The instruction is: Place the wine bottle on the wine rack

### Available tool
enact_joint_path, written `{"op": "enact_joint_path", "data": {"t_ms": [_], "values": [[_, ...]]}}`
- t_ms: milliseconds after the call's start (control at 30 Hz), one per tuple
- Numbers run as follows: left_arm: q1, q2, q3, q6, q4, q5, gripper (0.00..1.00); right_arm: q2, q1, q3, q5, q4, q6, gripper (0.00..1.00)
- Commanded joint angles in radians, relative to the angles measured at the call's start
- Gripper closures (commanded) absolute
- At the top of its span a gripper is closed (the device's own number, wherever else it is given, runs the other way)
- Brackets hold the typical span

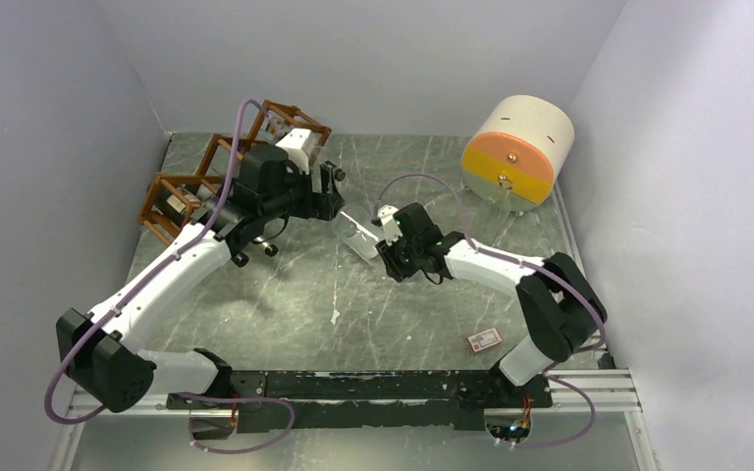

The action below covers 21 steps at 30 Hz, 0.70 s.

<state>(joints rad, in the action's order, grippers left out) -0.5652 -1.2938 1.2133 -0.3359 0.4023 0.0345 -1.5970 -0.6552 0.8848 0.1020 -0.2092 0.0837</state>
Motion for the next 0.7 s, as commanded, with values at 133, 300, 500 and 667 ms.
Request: {"op": "enact_joint_path", "data": {"t_ms": [133,300,500,667], "values": [[0.007,0.065,0.021,0.016,0.018,-0.051,0.1,0.2,0.0,-0.001,0.01,0.194,-0.043,1.0],[0.008,0.11,0.043,0.027,0.031,-0.107,0.1,0.283,0.0,-0.009,0.017,0.221,-0.069,1.0],[0.008,0.216,0.091,0.072,0.033,-0.177,0.09,0.336,-0.005,0.053,0.041,0.23,-0.137,1.0],[0.007,0.329,0.101,0.13,-0.004,-0.258,0.11,0.267,-0.04,0.214,0.026,0.184,-0.189,1.0]]}}
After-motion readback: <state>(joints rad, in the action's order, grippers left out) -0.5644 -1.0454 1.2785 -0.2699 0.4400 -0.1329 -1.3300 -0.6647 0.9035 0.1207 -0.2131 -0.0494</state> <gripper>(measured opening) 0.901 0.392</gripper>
